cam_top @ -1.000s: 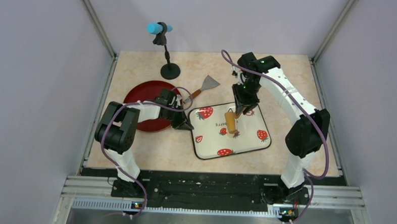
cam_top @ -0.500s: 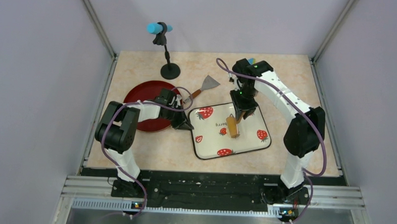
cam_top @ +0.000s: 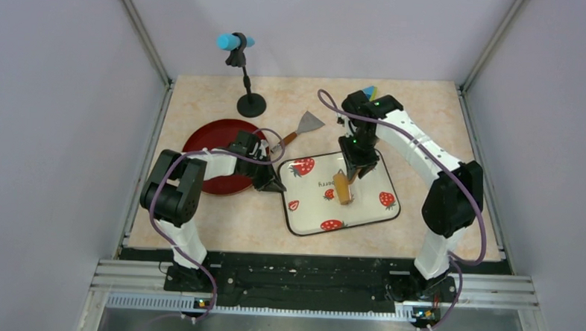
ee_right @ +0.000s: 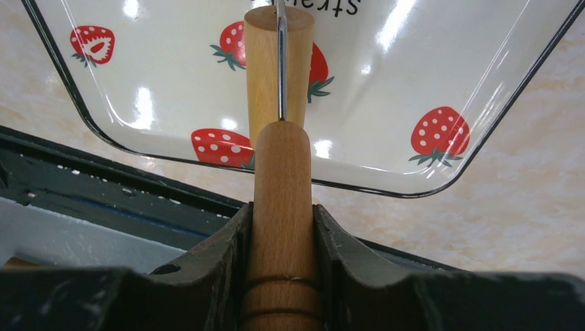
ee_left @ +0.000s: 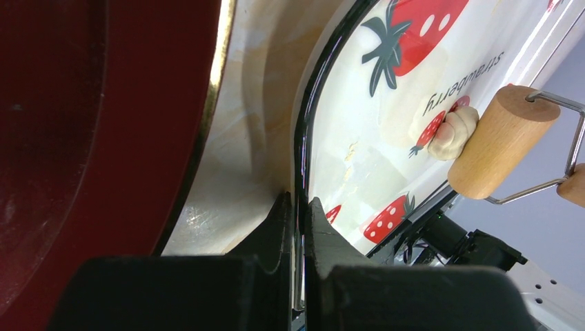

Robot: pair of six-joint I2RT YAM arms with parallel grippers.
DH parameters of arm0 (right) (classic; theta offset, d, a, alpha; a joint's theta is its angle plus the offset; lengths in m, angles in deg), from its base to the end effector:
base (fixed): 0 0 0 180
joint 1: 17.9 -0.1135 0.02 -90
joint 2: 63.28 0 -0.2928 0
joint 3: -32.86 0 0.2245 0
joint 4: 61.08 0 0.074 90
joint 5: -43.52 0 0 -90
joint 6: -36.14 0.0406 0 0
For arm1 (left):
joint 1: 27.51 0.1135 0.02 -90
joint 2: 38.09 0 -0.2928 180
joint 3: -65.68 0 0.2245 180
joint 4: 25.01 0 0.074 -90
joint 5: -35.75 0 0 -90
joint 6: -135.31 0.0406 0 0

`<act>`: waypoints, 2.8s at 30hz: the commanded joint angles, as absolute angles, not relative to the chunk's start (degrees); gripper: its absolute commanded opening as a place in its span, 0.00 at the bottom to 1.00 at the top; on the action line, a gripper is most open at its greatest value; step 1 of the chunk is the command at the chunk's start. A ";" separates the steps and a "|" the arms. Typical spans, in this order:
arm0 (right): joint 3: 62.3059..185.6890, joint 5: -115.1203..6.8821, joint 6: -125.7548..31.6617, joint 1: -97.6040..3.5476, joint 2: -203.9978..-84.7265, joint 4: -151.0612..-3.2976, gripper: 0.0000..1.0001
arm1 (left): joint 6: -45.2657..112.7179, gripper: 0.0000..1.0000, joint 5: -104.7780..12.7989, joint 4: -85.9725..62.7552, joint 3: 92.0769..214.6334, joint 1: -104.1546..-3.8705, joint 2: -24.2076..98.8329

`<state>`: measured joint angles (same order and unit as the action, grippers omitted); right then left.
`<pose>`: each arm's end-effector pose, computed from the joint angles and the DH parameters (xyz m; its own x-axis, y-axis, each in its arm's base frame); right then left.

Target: Roll out the dumpling wrappers from the dough

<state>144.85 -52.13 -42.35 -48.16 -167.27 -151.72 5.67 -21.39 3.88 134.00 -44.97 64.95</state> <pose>0.2811 0.1686 0.3154 -0.9416 -0.3195 -0.1060 -0.3311 0.9358 0.1212 0.2974 -0.1166 0.1740 -0.9656 -0.2581 -0.0322 -0.1739 0.7328 -0.6578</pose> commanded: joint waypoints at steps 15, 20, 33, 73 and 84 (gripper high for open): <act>134.06 -46.82 -43.11 -53.22 -167.29 -145.64 0.00 | 9.05 0.00 -30.69 8.98 131.20 -44.48 67.64; 132.31 -48.05 -43.38 -53.41 -167.00 -144.23 0.00 | 8.98 0.00 -30.70 9.08 131.23 -44.47 67.62; 130.23 -48.44 -45.15 -53.41 -168.33 -144.19 0.00 | 8.55 0.00 -30.87 8.91 130.87 -44.47 67.42; 123.17 -51.00 -46.28 -52.69 -178.05 -139.48 0.00 | 9.18 0.00 -31.00 9.47 129.88 -44.22 67.33; 121.76 -52.06 -46.47 -52.01 -180.93 -137.76 0.00 | 9.73 0.00 -31.14 10.06 129.93 -43.95 67.11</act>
<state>133.29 -51.89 -46.00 -50.65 -163.62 -143.67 5.45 -20.82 2.59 133.04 -44.66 64.80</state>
